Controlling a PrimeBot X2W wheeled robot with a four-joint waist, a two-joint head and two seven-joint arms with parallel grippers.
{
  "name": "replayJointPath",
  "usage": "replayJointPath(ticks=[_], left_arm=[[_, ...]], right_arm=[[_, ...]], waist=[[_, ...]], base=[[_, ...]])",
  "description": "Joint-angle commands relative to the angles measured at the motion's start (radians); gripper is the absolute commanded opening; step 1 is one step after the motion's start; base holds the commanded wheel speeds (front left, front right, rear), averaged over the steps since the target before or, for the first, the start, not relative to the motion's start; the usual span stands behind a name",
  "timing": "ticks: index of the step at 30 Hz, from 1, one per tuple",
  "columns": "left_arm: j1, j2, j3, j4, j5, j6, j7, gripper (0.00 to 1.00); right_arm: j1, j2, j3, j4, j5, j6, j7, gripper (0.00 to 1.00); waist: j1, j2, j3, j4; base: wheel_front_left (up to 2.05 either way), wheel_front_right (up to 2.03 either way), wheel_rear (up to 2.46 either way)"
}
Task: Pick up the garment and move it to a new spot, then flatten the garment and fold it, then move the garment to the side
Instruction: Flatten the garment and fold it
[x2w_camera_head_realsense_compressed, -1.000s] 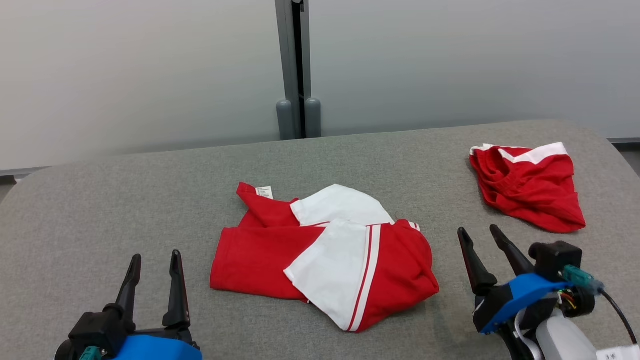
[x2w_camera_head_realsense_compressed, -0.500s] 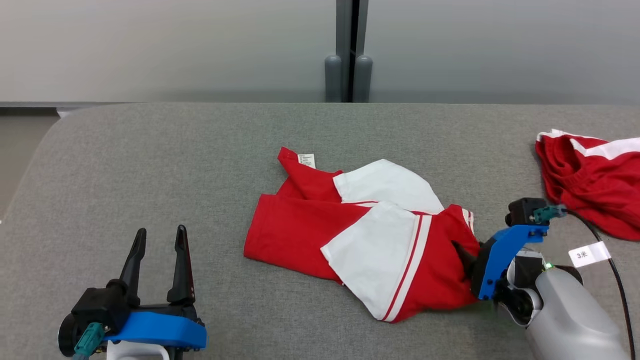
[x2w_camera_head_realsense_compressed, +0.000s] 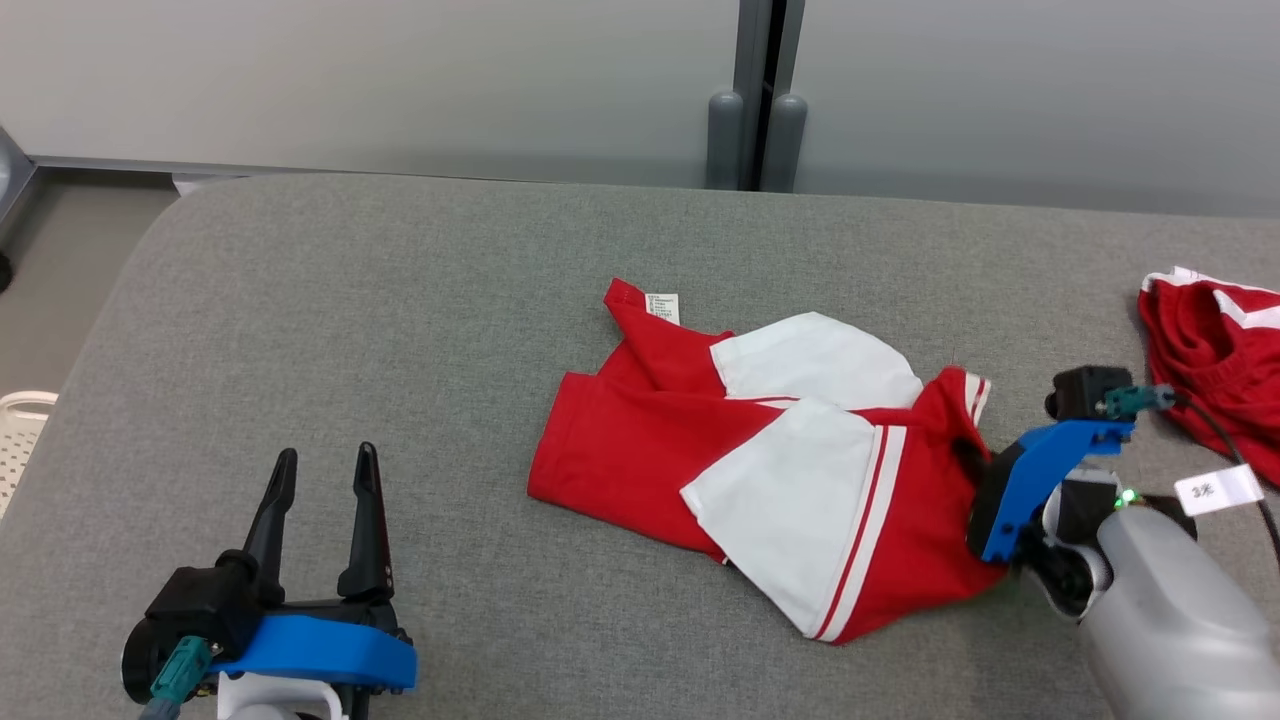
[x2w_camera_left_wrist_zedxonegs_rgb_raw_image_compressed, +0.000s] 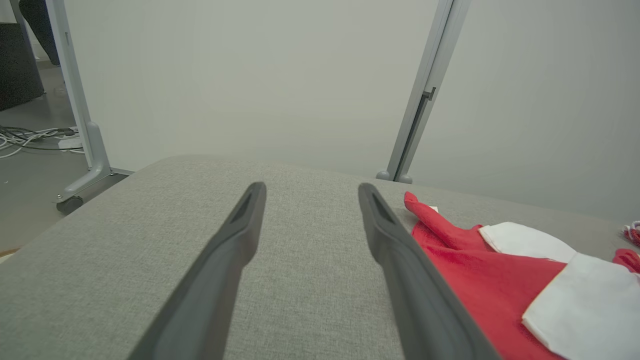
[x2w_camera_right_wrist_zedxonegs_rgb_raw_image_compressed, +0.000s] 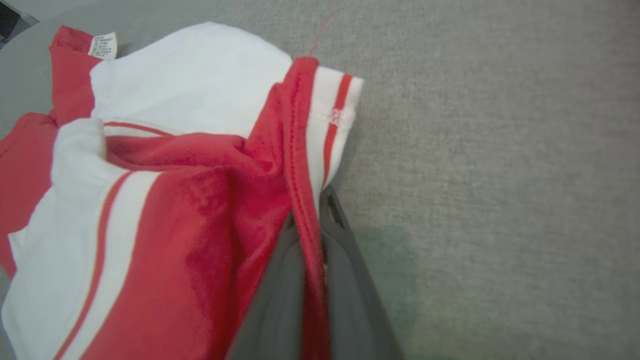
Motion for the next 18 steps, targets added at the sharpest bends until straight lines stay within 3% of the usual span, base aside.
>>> replayJointPath(ticks=[1, 7, 16, 18], left_arm=[[-0.016, -0.005, 0.002, -0.004, 0.004, -0.005, -0.004, 1.0], [-0.048, -0.027, -0.01, -0.013, 0.014, -0.019, -0.004, 1.0], [-0.144, -0.067, -0.043, 0.003, 0.033, -0.052, -0.004, 1.0], [-0.156, -0.072, -0.042, 0.011, 0.039, -0.058, -0.004, 1.0]], right_arm=[[-0.048, -0.028, 0.008, -0.027, -0.002, 0.0, -0.033, 0.0], [-0.187, -0.108, 0.033, -0.071, -0.026, 0.0, -0.086, 0.0], [-0.416, -0.236, 0.078, 0.041, -0.047, 0.0, -0.085, 0.0], [-0.445, -0.243, 0.087, 0.077, -0.062, 0.0, -0.119, 0.98]], waist=[[-0.0001, -0.0001, 0.012, 0.01], [-0.0001, -0.0001, 0.093, 0.055], [-0.0001, -0.0001, 0.244, 0.146], [-0.0001, -0.0001, 0.252, 0.152]], base=[[0.0, 0.0, 0.0], [0.0, 0.0, 0.0], [0.0, 0.0, 0.0], [0.0, 0.0, 0.0]])
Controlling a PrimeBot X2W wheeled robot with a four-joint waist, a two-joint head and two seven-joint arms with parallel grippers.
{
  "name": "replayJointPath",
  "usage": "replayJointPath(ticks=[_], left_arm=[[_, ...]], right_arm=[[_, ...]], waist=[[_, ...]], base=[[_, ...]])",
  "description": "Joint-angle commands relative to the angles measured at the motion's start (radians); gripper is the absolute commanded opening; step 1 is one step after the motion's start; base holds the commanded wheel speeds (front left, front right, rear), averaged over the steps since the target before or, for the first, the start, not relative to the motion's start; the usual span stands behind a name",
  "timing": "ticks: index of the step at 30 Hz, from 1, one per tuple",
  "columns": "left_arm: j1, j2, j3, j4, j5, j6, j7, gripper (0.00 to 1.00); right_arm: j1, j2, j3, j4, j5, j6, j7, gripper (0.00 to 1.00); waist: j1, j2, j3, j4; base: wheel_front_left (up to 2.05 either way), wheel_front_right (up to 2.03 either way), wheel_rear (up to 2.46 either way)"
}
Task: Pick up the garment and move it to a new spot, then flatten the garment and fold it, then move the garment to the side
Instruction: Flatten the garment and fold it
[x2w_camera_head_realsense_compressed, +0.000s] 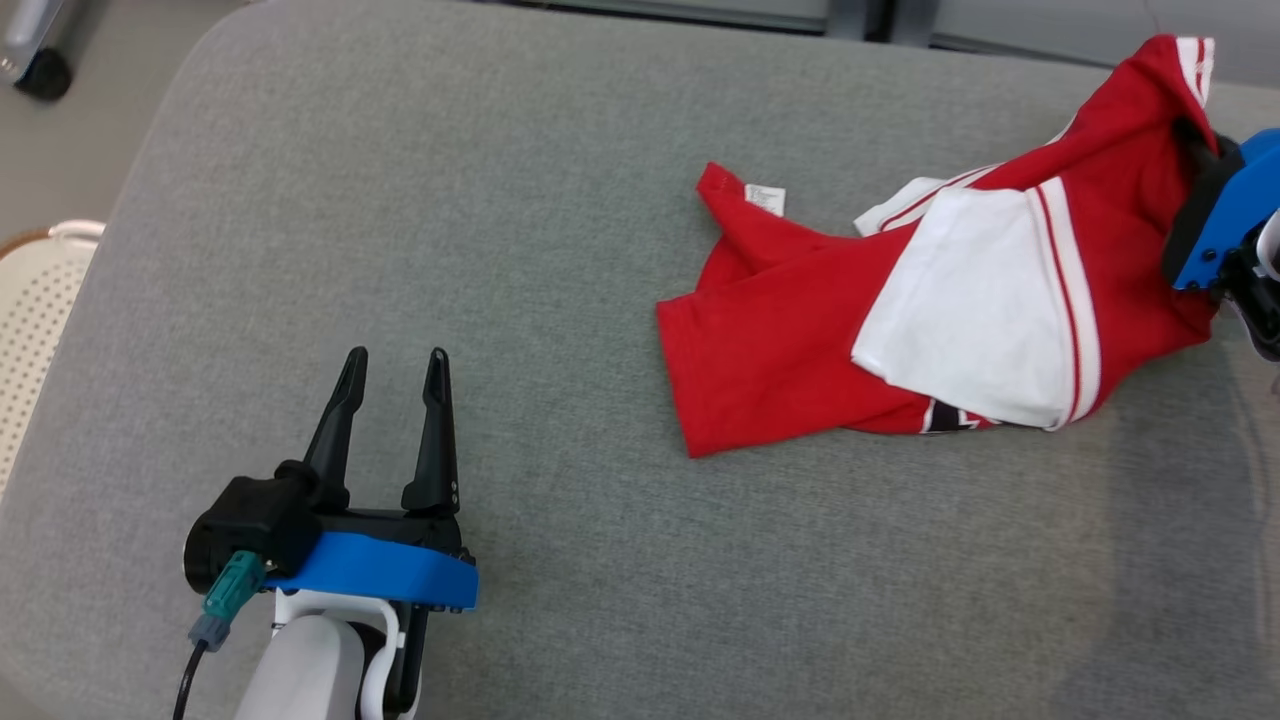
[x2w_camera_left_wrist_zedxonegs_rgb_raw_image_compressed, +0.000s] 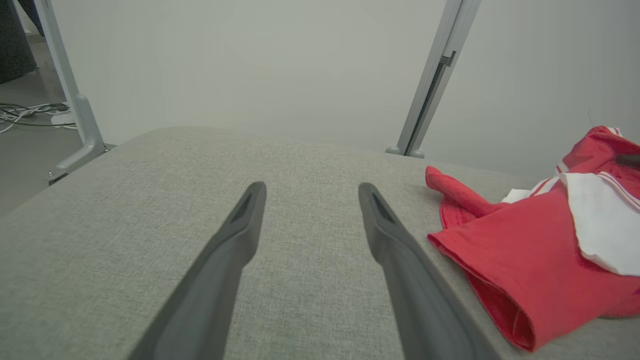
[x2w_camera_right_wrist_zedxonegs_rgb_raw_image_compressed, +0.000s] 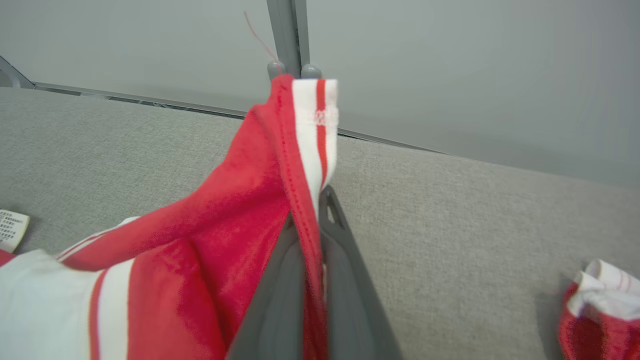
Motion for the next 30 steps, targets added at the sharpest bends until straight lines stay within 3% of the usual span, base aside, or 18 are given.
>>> replayJointPath(ticks=[1, 9, 16, 25, 30], left_arm=[[-0.021, -0.005, 0.002, 0.008, 0.01, -0.007, -0.004, 1.0], [-0.004, -0.013, 0.025, 0.042, 0.021, -0.016, -0.004, 1.0], [0.03, 0.0, 0.053, 0.054, 0.032, -0.025, -0.004, 1.0], [0.068, -0.006, 0.053, 0.063, 0.034, -0.029, -0.004, 1.0], [0.066, -0.015, 0.05, 0.068, 0.025, -0.032, -0.004, 1.0]], right_arm=[[-0.03, -0.002, 0.009, 0.037, -0.013, 0.0, -0.035, 1.0], [-0.005, 0.069, 0.025, 0.106, -0.054, 0.0, -0.226, 1.0], [0.095, 0.151, 0.09, 0.047, -0.051, 0.0, -0.362, 1.0], [0.294, 0.23, 0.257, -0.133, -0.047, 0.0, -0.379, 1.0], [0.3, 0.24, 0.39, -0.124, -0.056, 0.0, -0.285, 1.0]], waist=[[-0.0003, -0.0002, 0.034, 0.035], [-0.0003, -0.0002, -0.04, -0.014], [-0.0003, -0.0002, -0.147, -0.108], [-0.0003, -0.0002, -0.216, -0.14], [-0.0003, -0.0002, -0.218, -0.103]], base=[[0.0, 0.0, 0.0], [0.0, 0.0, 0.0], [0.0, 0.0, 0.0], [0.0, 0.0, 0.0], [0.0, 0.0, 0.0]])
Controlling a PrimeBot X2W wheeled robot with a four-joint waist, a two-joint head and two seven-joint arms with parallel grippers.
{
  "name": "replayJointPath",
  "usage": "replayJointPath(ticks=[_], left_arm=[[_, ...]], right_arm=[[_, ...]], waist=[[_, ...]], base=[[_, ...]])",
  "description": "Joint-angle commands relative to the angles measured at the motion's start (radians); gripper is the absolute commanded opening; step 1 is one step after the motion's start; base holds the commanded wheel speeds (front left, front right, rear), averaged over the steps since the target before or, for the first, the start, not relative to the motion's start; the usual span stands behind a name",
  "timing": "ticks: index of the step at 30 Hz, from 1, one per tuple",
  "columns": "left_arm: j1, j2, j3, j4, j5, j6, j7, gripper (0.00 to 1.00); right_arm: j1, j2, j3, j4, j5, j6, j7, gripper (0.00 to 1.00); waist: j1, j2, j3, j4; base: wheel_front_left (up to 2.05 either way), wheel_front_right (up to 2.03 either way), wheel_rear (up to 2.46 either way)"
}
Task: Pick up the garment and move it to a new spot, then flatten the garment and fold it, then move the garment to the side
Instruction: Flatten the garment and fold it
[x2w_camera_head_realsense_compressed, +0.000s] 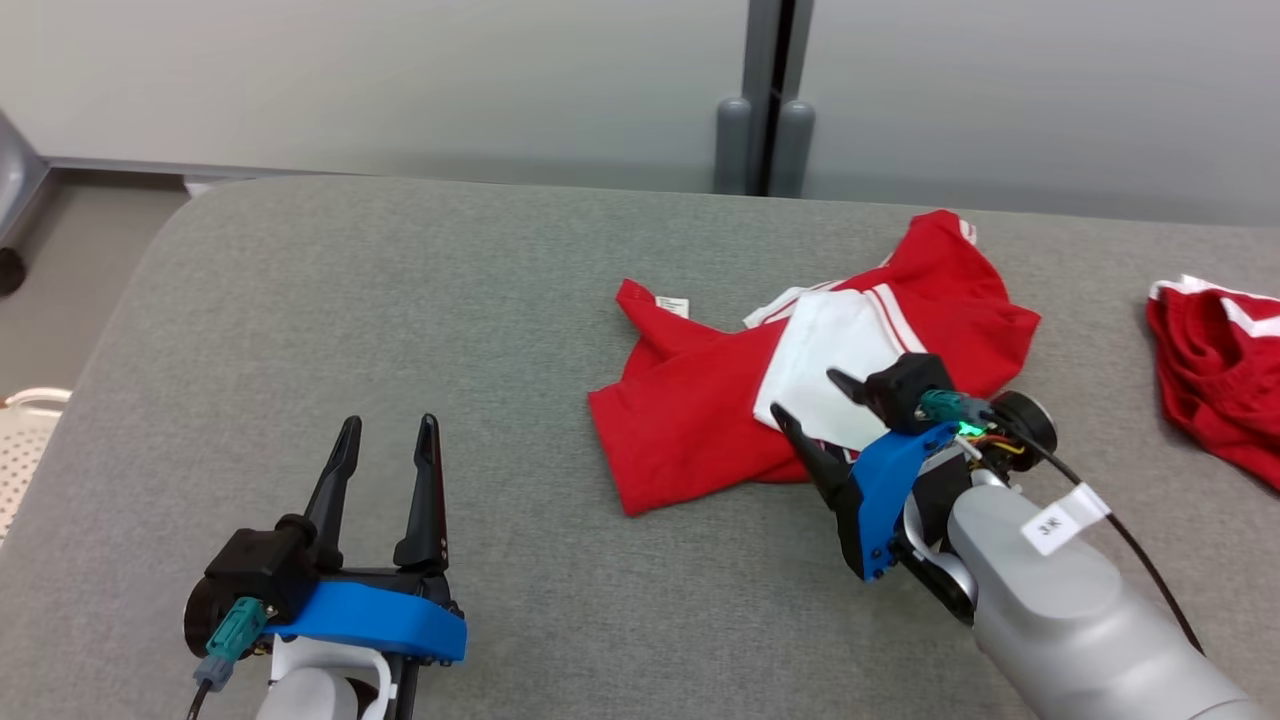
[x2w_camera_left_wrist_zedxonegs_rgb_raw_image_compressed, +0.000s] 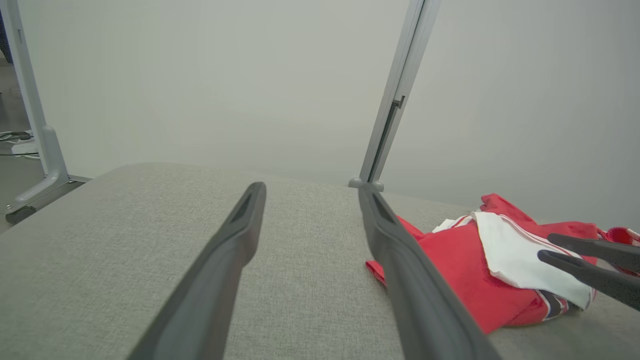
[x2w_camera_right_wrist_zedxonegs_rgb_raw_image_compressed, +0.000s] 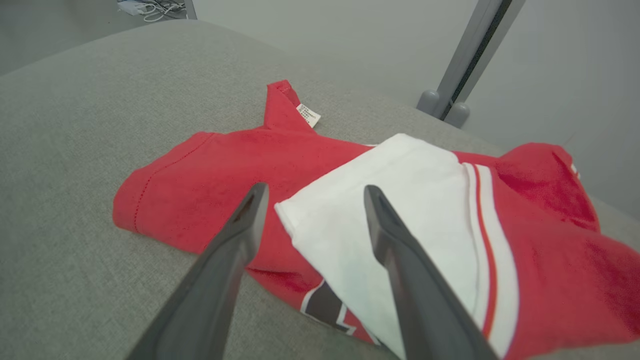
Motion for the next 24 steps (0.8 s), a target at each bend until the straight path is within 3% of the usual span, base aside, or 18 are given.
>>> replayJointPath(ticks=[1, 6, 13, 15, 16, 17, 24], left_arm=[[0.001, -0.002, 0.003, 0.002, -0.004, -0.007, -0.004, 1.0], [-0.004, -0.01, 0.002, 0.007, -0.01, -0.008, -0.004, 1.0], [-0.01, -0.018, 0.011, 0.007, -0.018, -0.008, -0.004, 1.0], [-0.013, -0.02, 0.014, 0.007, -0.017, -0.009, -0.004, 1.0], [-0.014, -0.021, 0.016, 0.007, -0.016, -0.009, -0.004, 1.0], [-0.015, -0.021, 0.018, 0.007, -0.015, -0.01, -0.004, 1.0], [0.002, -0.022, 0.041, 0.011, 0.0, -0.01, -0.004, 1.0]], right_arm=[[-0.007, -0.002, 0.024, 0.014, -0.003, 0.0, 0.033, 1.0], [-0.061, -0.006, 0.116, 0.083, -0.024, 0.0, 0.184, 1.0], [-0.119, -0.007, 0.173, 0.167, -0.061, 0.0, 0.27, 1.0], [-0.135, -0.007, 0.173, 0.181, -0.069, 0.0, 0.246, 0.43], [-0.143, -0.009, 0.168, 0.192, -0.075, 0.0, 0.231, 0.28], [-0.147, -0.007, 0.16, 0.202, -0.079, 0.0, 0.214, 0.0], [-0.17, 0.029, 0.074, 0.261, -0.067, 0.0, 0.082, 0.0]], waist=[[0.0002, 0.0002, 0.006, 0.018], [0.0002, 0.0002, 0.019, 0.063], [0.0002, 0.0002, 0.036, 0.1], [0.0002, 0.0002, 0.039, 0.103], [0.0002, 0.0002, 0.04, 0.103], [0.0002, 0.0002, 0.041, 0.102], [0.0002, 0.0002, 0.023, 0.054]], base=[[0.0, 0.0, 0.0], [0.0, 0.0, 0.0], [0.0, 0.0, 0.0], [0.0, 0.0, 0.0], [0.0, 0.0, 0.0], [0.0, 0.0, 0.0], [0.0, 0.0, 0.0]])
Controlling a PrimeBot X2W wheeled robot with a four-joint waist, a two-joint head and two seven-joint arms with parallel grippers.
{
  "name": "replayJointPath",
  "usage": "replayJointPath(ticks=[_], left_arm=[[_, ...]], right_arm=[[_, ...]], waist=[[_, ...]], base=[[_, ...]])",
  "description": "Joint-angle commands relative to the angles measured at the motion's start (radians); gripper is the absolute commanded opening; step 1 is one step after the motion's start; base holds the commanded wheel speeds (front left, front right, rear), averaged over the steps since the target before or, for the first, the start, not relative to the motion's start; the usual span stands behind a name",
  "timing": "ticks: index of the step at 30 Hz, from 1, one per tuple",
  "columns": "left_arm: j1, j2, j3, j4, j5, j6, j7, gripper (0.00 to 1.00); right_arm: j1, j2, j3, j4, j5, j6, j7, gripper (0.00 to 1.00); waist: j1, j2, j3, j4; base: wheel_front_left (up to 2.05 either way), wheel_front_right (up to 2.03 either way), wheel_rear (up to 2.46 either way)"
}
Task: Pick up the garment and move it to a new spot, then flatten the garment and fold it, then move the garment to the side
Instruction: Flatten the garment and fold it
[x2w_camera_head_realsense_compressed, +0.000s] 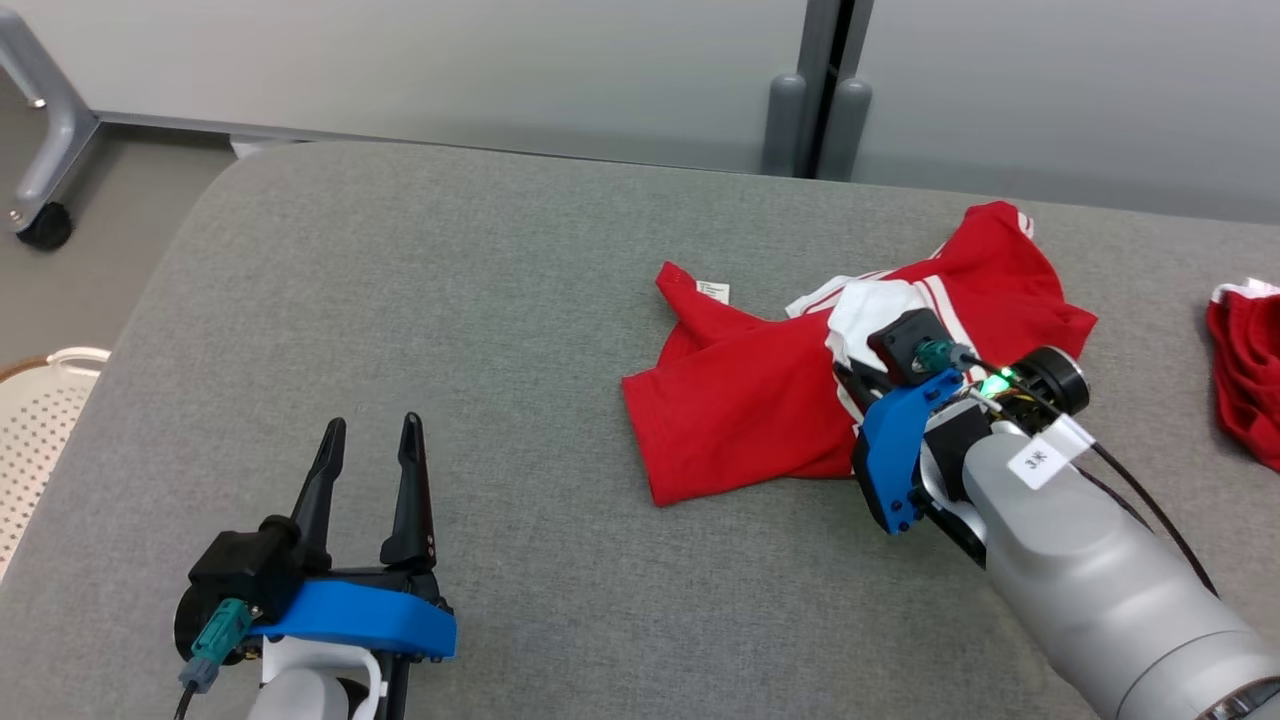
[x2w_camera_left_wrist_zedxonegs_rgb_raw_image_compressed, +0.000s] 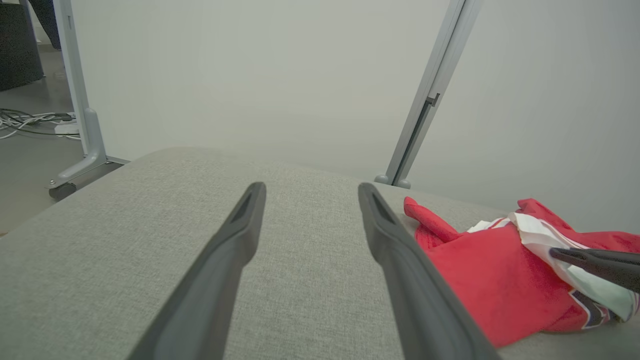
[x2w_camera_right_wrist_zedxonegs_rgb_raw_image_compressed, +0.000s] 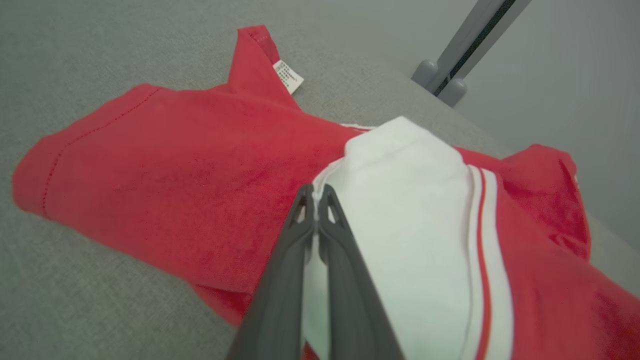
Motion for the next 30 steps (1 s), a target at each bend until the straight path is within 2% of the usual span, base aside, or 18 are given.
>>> replayJointPath(ticks=[1, 5, 12, 18, 21, 24, 30], left_arm=[[0.008, 0.0, 0.008, 0.001, 0.006, -0.002, -0.004, 1.0], [0.022, 0.008, 0.017, 0.0, 0.014, -0.004, -0.004, 1.0], [0.041, 0.021, 0.032, -0.011, 0.021, -0.005, -0.004, 1.0], [0.049, 0.037, 0.042, -0.023, 0.024, -0.002, -0.004, 1.0], [0.047, 0.049, 0.045, -0.027, 0.026, 0.001, -0.005, 1.0], [0.048, 0.052, 0.045, -0.028, 0.026, 0.002, -0.004, 1.0], [0.057, 0.058, 0.043, -0.025, 0.021, 0.003, -0.005, 1.0]], right_arm=[[-0.018, 0.0, -0.036, 0.008, 0.013, 0.0, -0.047, 0.0], [0.014, 0.007, -0.14, 0.004, 0.064, 0.0, -0.149, 0.0], [0.147, -0.038, -0.323, -0.103, 0.149, 0.0, -0.193, 0.0], [0.336, -0.067, -0.478, -0.277, 0.164, 0.0, -0.195, 0.0], [0.456, -0.048, -0.565, -0.388, 0.17, 0.0, -0.182, 0.0], [0.507, -0.052, -0.607, -0.448, 0.149, 0.0, -0.165, 0.0], [0.625, -0.042, -0.694, -0.683, 0.039, 0.0, -0.11, 0.0]], waist=[[0.0, 0.0, -0.017, -0.027], [0.0, 0.0, -0.035, -0.083], [0.0, 0.0, -0.05, -0.198], [0.0, 0.0, -0.042, -0.282], [0.0, 0.0, -0.035, -0.317], [0.0, 0.0, -0.034, -0.326], [0.0, 0.0, -0.04, -0.339]], base=[[0.0, 0.0, 0.0], [0.0, 0.0, 0.0], [0.0, 0.0, 0.0], [0.0, 0.0, 0.0], [0.0, 0.0, 0.0], [0.0, 0.0, 0.0], [0.0, 0.0, 0.0]])
